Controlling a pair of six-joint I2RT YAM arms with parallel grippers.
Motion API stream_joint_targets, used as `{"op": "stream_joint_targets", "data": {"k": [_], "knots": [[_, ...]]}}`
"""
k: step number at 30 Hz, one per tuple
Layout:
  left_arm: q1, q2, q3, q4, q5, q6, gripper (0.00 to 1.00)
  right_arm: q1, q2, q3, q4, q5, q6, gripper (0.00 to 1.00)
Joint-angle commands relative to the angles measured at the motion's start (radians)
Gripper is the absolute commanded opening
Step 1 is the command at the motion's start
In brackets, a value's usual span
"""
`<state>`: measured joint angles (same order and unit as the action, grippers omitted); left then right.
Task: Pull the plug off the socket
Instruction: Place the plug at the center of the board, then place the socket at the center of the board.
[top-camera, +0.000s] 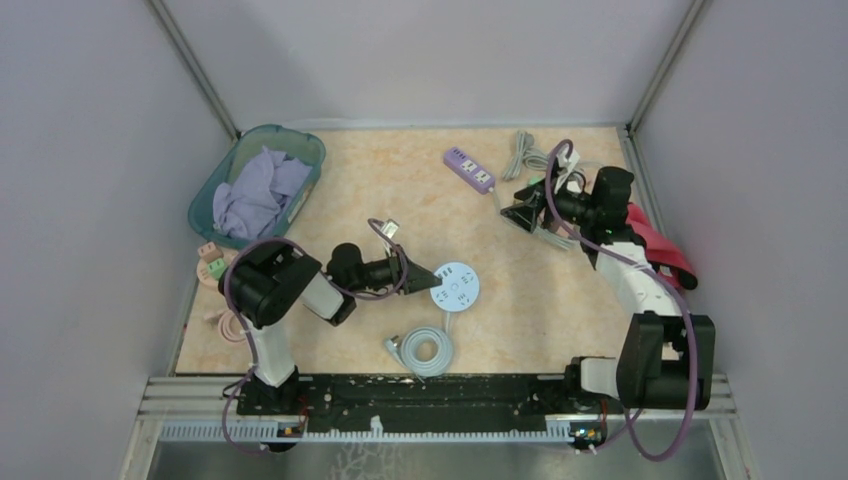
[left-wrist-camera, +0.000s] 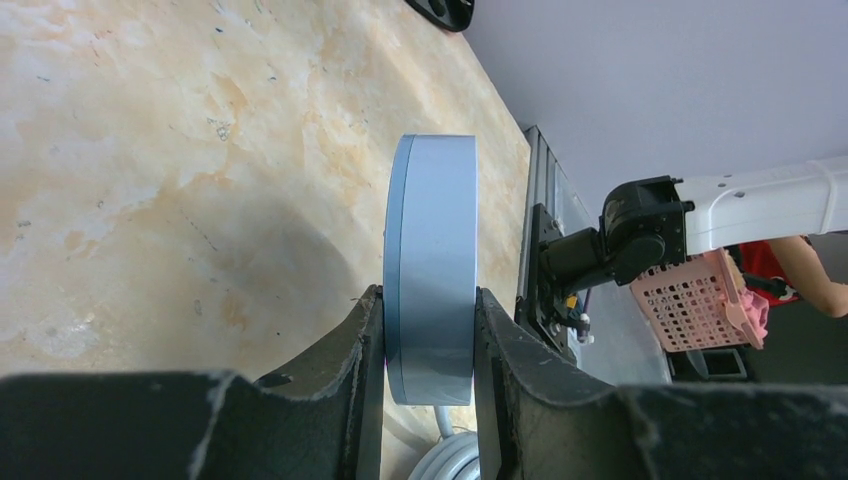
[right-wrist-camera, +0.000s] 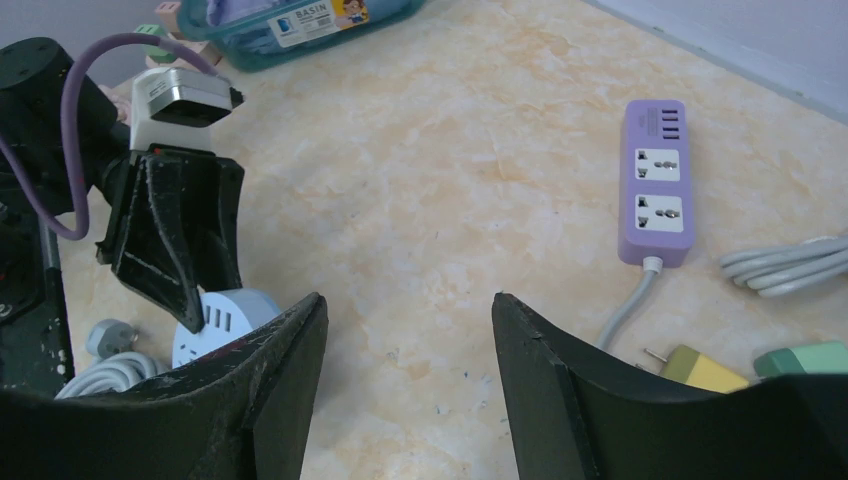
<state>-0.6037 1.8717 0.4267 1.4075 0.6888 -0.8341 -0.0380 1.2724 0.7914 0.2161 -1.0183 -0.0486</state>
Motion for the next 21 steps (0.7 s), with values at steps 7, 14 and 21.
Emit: {"op": "stream_joint_targets", "data": {"k": [7,14,21], "knots": [[0.04,-0.021,0.137,0.042,-0.199,-0.095,0.0,-0.004,-0.077,0.011,0.034,-0.085,-0.031,0.61],[0.045,-0.01,0.298,-0.179,-0.486,-0.158,0.0,-0.004,-0.092,0.017,0.017,-0.079,-0.048,0.61],[0.047,0.044,0.421,-0.311,-0.808,-0.245,0.0,-0.004,-0.096,0.02,0.006,-0.078,-0.061,0.61]]}}
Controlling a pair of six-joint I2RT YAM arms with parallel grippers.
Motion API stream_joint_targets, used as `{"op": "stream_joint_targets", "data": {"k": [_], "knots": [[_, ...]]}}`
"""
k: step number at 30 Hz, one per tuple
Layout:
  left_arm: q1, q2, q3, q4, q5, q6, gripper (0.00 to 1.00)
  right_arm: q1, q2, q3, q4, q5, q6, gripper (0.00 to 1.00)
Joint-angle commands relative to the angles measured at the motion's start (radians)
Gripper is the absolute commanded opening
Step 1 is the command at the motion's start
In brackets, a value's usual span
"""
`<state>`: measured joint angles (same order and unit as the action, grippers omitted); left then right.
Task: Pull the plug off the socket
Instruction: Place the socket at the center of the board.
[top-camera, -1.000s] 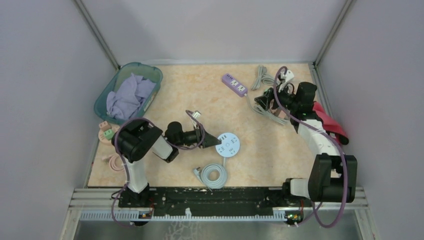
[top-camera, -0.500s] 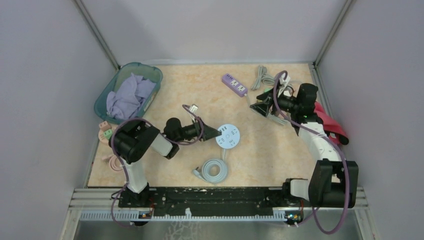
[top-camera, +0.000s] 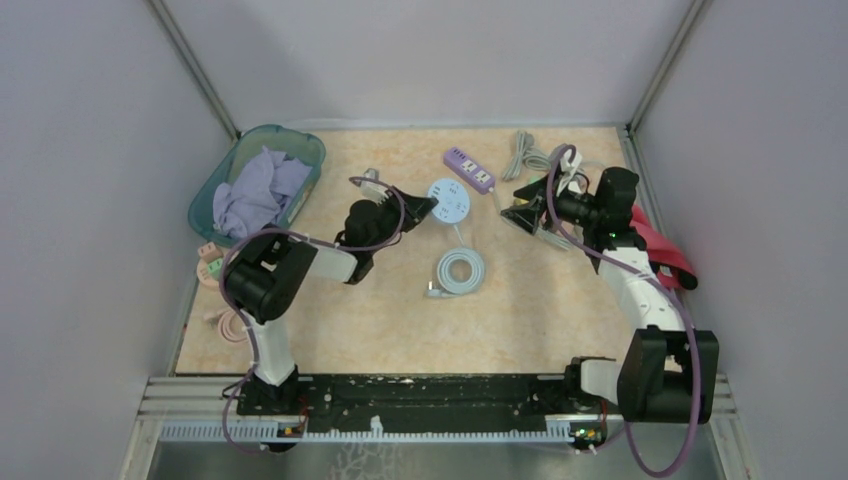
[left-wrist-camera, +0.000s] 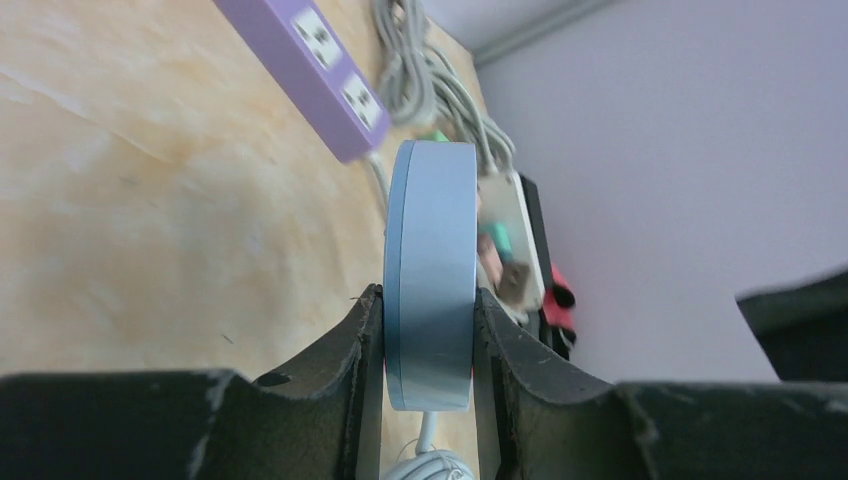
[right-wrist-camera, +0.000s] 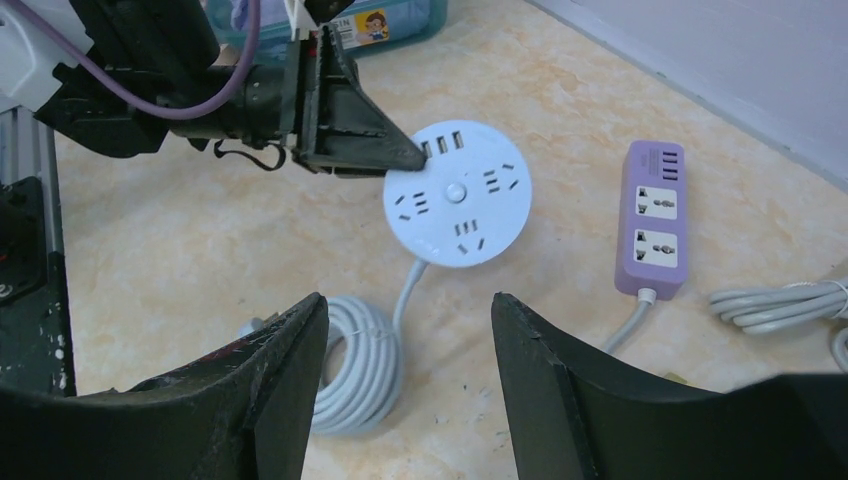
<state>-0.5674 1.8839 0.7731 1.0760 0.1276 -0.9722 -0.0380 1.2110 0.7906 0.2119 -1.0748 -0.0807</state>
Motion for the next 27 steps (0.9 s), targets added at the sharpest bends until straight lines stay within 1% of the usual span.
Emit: {"op": "stream_joint_targets", "data": {"k": [1,6,9,13,17,20,22,25,27], "knots": [[0.012,0.049,0.087,0.041,-0.274,-0.128,0.0,-0.003,-0.035,0.021,0.009,-0.021,-0.03,0.61],[0.023,0.173,0.175,0.113,-0.356,-0.275,0.0,-0.003,-0.039,0.021,0.005,-0.017,-0.037,0.61],[0.027,0.229,0.215,0.139,-0.413,-0.315,0.0,-0.004,-0.043,0.022,0.0,-0.015,-0.043,0.61],[0.027,0.273,0.296,0.067,-0.462,-0.344,0.0,-0.003,-0.043,0.022,-0.003,-0.015,-0.048,0.61],[0.026,0.318,0.388,-0.082,-0.467,-0.371,0.0,-0.003,-0.041,0.022,-0.006,-0.014,-0.051,0.61],[0.026,0.337,0.434,-0.198,-0.474,-0.421,0.06,-0.003,-0.043,0.024,-0.008,-0.011,-0.053,0.61],[0.025,0.342,0.449,-0.264,-0.486,-0.447,0.08,-0.003,-0.044,0.024,-0.01,-0.012,-0.055,0.61],[0.027,0.357,0.452,-0.277,-0.485,-0.482,0.12,-0.004,-0.044,0.024,-0.011,-0.011,-0.056,0.61],[0.028,0.363,0.457,-0.277,-0.474,-0.48,0.21,-0.003,-0.045,0.024,-0.012,-0.013,-0.056,0.61]]}}
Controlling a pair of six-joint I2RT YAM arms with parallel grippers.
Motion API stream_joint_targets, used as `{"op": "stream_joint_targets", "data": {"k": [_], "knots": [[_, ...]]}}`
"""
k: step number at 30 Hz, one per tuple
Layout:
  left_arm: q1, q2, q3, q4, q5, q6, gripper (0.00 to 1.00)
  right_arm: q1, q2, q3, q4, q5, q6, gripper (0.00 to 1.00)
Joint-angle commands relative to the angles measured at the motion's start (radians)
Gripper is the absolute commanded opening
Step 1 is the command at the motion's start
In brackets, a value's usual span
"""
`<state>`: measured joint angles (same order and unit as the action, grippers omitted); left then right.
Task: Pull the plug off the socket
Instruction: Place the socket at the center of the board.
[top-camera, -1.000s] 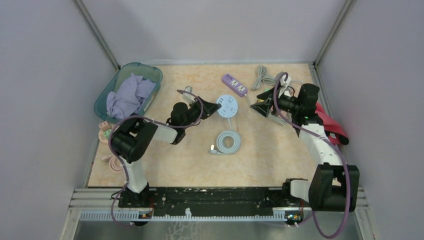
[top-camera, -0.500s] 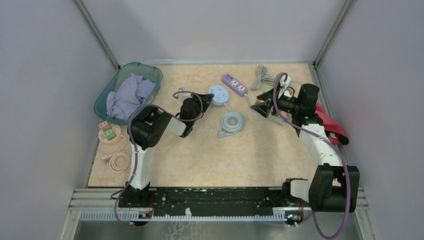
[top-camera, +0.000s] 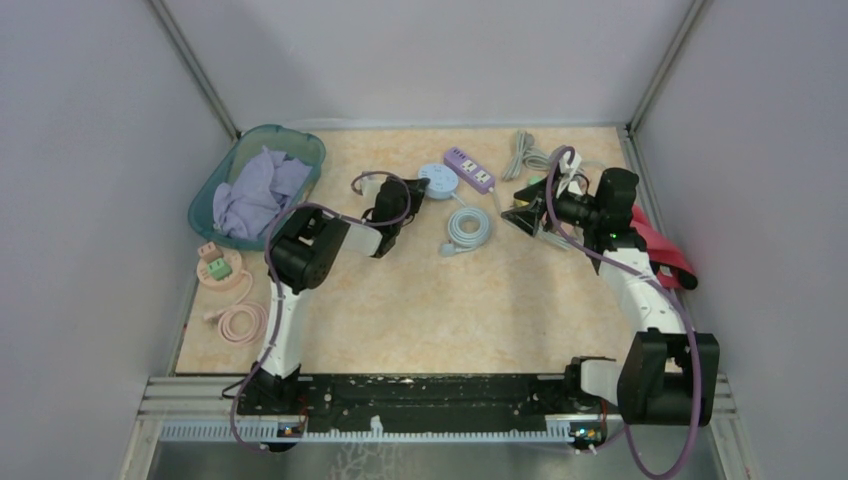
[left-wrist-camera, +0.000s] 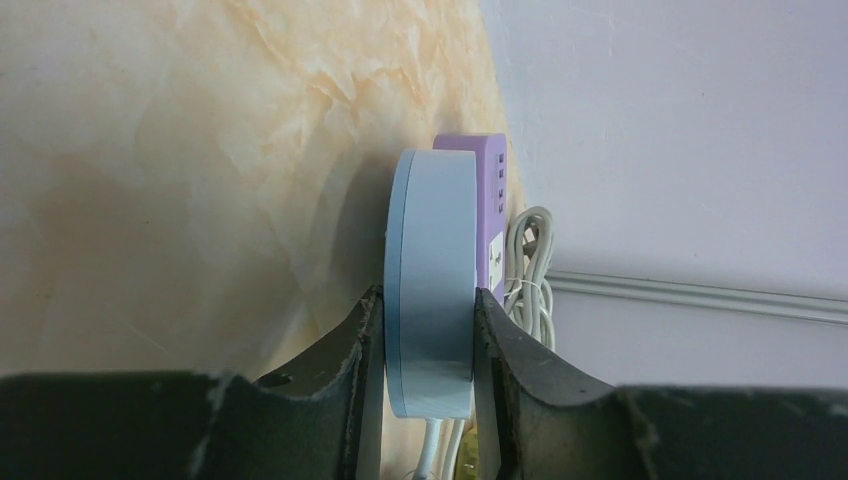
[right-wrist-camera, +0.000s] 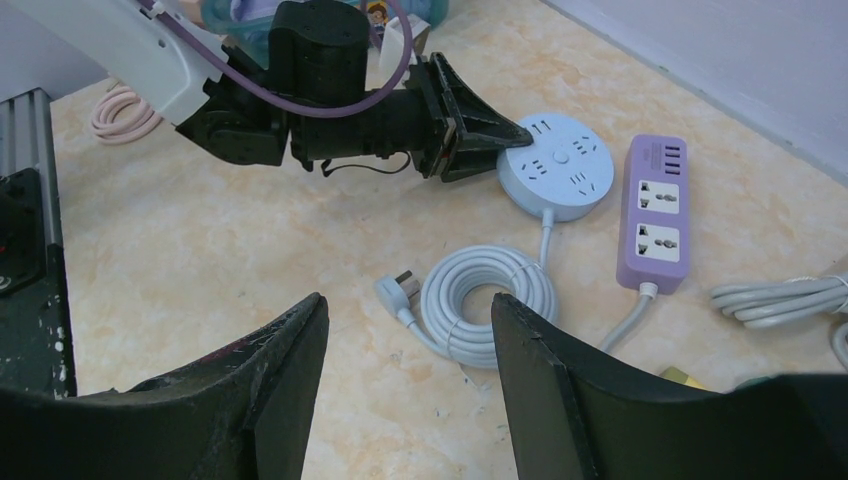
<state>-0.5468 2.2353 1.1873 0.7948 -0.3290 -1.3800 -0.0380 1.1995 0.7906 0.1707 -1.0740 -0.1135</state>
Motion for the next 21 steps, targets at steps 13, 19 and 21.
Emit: {"op": "stream_joint_targets", "data": {"k": [13,19,21], "knots": [[0.007,-0.126,-0.03,-0.18,-0.027,-0.015,0.99,-0.003,-0.033,0.027,0.022,-0.013,-0.03,0.61],[0.004,-0.189,0.096,-0.699,0.007,-0.108,0.99,-0.003,-0.035,0.028,0.015,-0.011,-0.036,0.61],[0.004,-0.206,0.082,-0.736,0.03,-0.107,0.99,-0.004,-0.037,0.03,0.013,-0.011,-0.038,0.61]]}}
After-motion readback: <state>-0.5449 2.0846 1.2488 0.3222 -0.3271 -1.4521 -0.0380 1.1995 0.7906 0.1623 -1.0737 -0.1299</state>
